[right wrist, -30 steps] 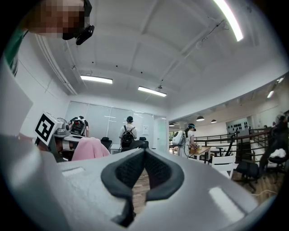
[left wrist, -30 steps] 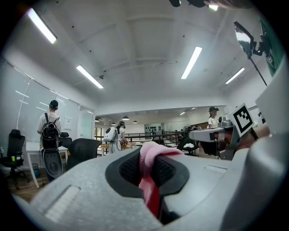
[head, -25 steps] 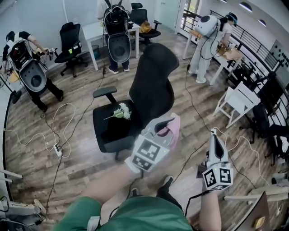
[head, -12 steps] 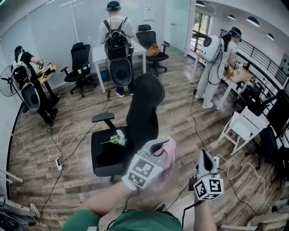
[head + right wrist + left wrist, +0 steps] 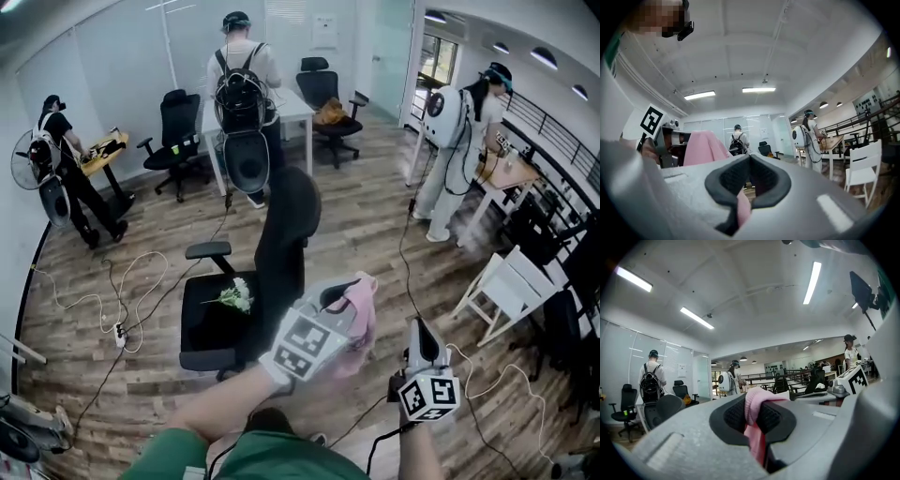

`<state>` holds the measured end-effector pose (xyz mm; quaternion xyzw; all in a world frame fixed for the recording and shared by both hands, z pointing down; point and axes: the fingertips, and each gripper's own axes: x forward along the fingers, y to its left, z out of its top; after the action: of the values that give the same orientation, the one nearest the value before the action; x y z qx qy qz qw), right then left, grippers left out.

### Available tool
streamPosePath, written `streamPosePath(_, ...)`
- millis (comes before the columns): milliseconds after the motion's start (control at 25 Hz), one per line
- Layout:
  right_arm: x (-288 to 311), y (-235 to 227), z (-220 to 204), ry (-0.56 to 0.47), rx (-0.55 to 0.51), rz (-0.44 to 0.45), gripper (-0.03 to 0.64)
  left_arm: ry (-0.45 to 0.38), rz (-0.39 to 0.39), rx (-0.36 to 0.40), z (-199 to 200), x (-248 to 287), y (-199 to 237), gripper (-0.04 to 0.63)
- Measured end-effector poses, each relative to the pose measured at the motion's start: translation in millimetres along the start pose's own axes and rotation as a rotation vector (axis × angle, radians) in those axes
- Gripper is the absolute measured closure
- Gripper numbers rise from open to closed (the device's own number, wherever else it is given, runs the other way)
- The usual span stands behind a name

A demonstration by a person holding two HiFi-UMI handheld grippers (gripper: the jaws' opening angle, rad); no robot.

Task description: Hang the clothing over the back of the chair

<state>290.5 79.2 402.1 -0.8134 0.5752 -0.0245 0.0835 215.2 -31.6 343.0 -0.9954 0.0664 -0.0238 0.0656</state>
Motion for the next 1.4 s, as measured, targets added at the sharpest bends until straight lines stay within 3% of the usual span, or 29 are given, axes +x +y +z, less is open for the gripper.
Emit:
streamPosePath(240, 30, -34, -8, 0.008, 0.025, -0.041, 0.617, -0.005, -0.061, 0.054, 15, 52, 13, 0.58)
streamPosePath(560, 99, -54, 16, -0.021, -0.008, -0.107, 0.617, -0.049, -0.126, 0.07, 44, 115, 78, 0.58)
streamPosePath(880, 164, -24, 9, -0.021, -0.034, -0.107, 0.617, -0.133, -0.158, 0.147, 93, 141, 151, 0.58)
streamPosePath(1120, 194, -10, -6, 0.023, -0.031, -0.088, 0.617, -0.114, -0.088, 0.129, 108, 161, 218, 0.58)
streamPosePath(1400, 239, -22, -21, 0.094, 0.0, 0.002, 0.617, -0.124, 0.063, 0.057, 151, 171, 295, 0.58)
